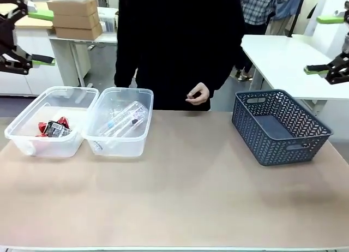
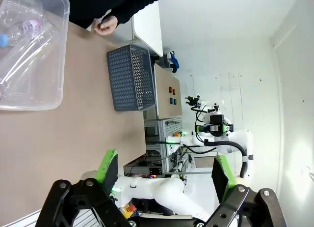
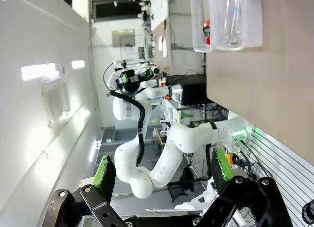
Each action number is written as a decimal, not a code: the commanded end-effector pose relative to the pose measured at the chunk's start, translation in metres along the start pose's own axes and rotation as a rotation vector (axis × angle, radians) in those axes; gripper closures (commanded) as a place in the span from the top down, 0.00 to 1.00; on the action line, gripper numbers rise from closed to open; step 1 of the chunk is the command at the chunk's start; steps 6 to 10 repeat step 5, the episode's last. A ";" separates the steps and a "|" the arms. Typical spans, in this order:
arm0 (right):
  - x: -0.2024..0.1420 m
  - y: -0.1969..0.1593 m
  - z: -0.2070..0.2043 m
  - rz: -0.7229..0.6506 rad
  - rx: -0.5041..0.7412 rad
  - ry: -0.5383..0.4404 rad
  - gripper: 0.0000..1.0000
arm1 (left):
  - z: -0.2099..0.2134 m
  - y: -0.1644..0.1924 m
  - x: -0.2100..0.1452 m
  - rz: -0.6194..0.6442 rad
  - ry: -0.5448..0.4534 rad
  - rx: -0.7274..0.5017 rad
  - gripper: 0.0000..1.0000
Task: Sort the waste into each basket.
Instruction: Release the Organizing box you were holding.
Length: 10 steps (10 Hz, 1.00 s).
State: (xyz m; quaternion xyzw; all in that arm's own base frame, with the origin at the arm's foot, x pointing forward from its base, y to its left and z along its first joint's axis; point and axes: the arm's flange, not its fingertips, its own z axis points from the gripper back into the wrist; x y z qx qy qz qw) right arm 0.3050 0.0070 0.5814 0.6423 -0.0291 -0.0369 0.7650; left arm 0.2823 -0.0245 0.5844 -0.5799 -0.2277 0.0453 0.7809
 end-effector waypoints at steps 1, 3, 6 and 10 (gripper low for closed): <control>0.002 0.004 0.000 0.007 0.019 0.005 1.00 | -0.003 -0.003 0.000 0.004 -0.004 -0.025 1.00; 0.002 0.004 0.000 0.007 0.019 0.005 1.00 | -0.003 -0.003 0.000 0.004 -0.004 -0.025 1.00; 0.002 0.004 0.000 0.007 0.019 0.005 1.00 | -0.003 -0.003 0.000 0.004 -0.004 -0.025 1.00; 0.002 0.004 0.000 0.007 0.019 0.005 1.00 | -0.003 -0.003 0.000 0.004 -0.004 -0.025 1.00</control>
